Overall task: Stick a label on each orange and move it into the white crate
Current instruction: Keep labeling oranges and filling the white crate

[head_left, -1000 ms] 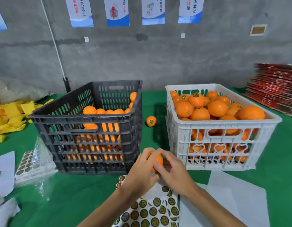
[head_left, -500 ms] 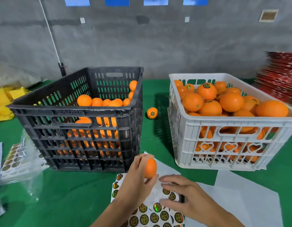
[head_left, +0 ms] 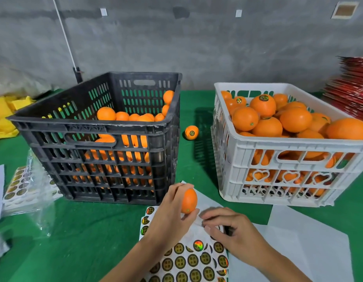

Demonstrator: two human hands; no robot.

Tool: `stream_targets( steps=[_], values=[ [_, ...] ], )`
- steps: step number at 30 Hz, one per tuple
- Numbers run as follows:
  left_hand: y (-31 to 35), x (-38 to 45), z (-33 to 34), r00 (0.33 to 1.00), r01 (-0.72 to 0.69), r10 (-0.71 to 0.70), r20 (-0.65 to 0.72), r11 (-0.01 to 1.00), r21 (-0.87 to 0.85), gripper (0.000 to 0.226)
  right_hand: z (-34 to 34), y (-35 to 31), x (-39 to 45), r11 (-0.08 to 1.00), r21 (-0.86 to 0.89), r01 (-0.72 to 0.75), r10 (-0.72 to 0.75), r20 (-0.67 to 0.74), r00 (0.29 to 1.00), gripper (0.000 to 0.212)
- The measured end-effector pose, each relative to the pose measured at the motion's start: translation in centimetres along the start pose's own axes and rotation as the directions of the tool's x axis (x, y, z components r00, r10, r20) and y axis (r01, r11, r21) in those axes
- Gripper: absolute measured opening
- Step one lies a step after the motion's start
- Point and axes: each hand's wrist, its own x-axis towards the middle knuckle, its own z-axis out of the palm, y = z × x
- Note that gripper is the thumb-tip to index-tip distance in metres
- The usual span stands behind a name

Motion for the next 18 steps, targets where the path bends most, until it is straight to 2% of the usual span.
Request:
stream_targets(
  steps=[4, 11, 18],
  values=[
    [0.0, 0.0, -0.1, 1.0, -0.024, 0.025, -0.004, 1.0, 0.013, 0.064, 0.1, -0.3, 0.1, 0.991, 0.11, -0.08, 0.081, 0.0, 0.997, 0.01],
    [0.0, -0.1, -0.1, 1.0, -0.014, 0.014, -0.002, 1.0, 0.012, 0.064, 0.2, -1.4, 0.2, 0.956, 0.21, -0.207, 0.213, -0.004, 0.977, 0.018],
    [-0.2, -0.1, -0.1, 1.0, -0.024, 0.024, -0.01, 1.0, -0.012, 0.064, 0.1, -2.2, 0.2, 0.935, 0.252, -0.249, 0.261, -0.014, 0.965, 0.012]
  ],
)
